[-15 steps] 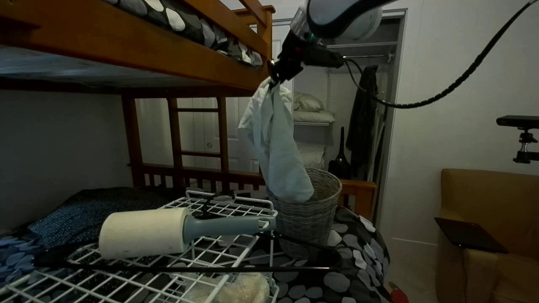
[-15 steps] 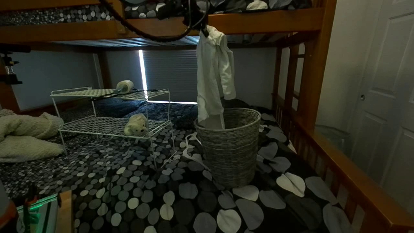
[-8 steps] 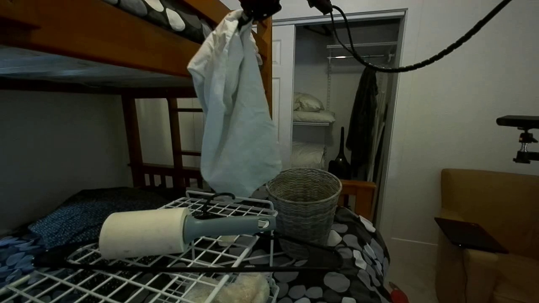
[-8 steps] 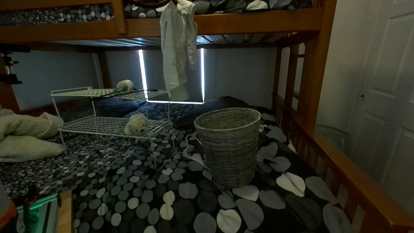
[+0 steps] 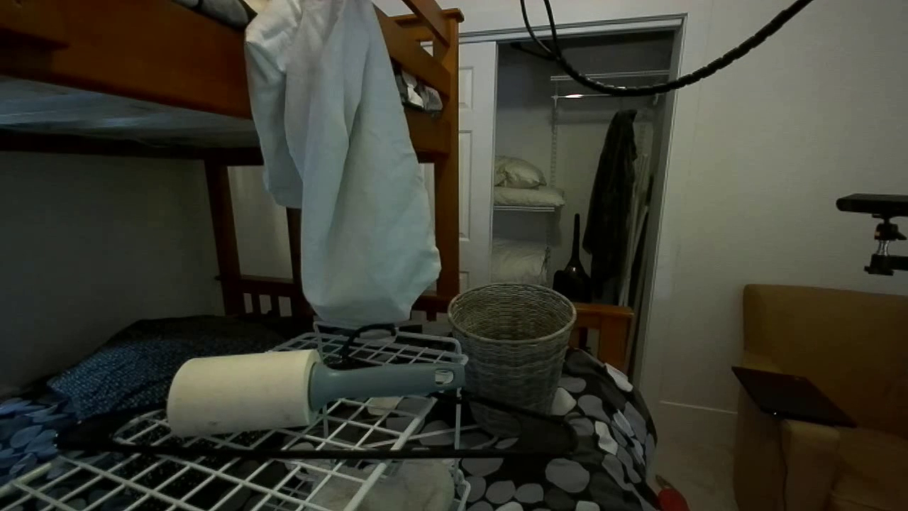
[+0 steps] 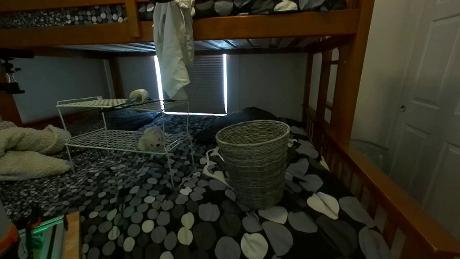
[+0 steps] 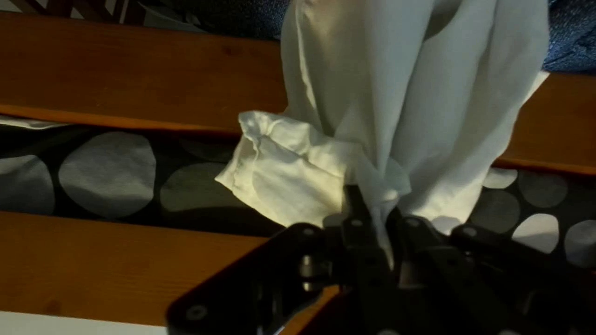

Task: Pick up the white bedsheet from the brown basket and put it on the top white rack

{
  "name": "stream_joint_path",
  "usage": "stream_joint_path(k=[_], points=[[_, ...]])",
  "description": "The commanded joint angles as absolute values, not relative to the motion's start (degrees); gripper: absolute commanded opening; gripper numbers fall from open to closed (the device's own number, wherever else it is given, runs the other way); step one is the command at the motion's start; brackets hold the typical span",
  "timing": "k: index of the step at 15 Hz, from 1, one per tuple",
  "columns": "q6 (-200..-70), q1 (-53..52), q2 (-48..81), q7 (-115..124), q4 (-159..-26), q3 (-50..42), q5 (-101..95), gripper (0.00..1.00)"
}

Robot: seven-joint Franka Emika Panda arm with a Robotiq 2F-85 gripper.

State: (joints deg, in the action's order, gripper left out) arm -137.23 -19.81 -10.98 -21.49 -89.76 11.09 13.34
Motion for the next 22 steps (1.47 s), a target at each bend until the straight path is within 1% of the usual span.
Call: stream_joint_path(k=[1, 2, 5, 8, 14, 17, 22], points=[[-137.03, -19.11, -10.67, -21.55, -89.36, 11.68, 13.46, 0.08], [-137.03, -19.1, -10.56, -21.6, -89.32, 11.68, 13.49, 0.02], [-134.12, -21.12, -10.76, -23.48, -88.97, 12.18, 18.3, 0.02], [-128.56, -22.85, -11.89, -23.94, -89.81, 12.99, 24.02, 0.02], [-116.78, -23.37, -16.15, -22.2, -95.9, 13.79, 30.34, 0.02], [-115.72, -23.0, -17.22, -21.69, -100.45, 14.4, 28.94, 0.02], [-117.9, -22.52, -15.91, -21.68, -107.2, 15.31, 25.93, 0.02]])
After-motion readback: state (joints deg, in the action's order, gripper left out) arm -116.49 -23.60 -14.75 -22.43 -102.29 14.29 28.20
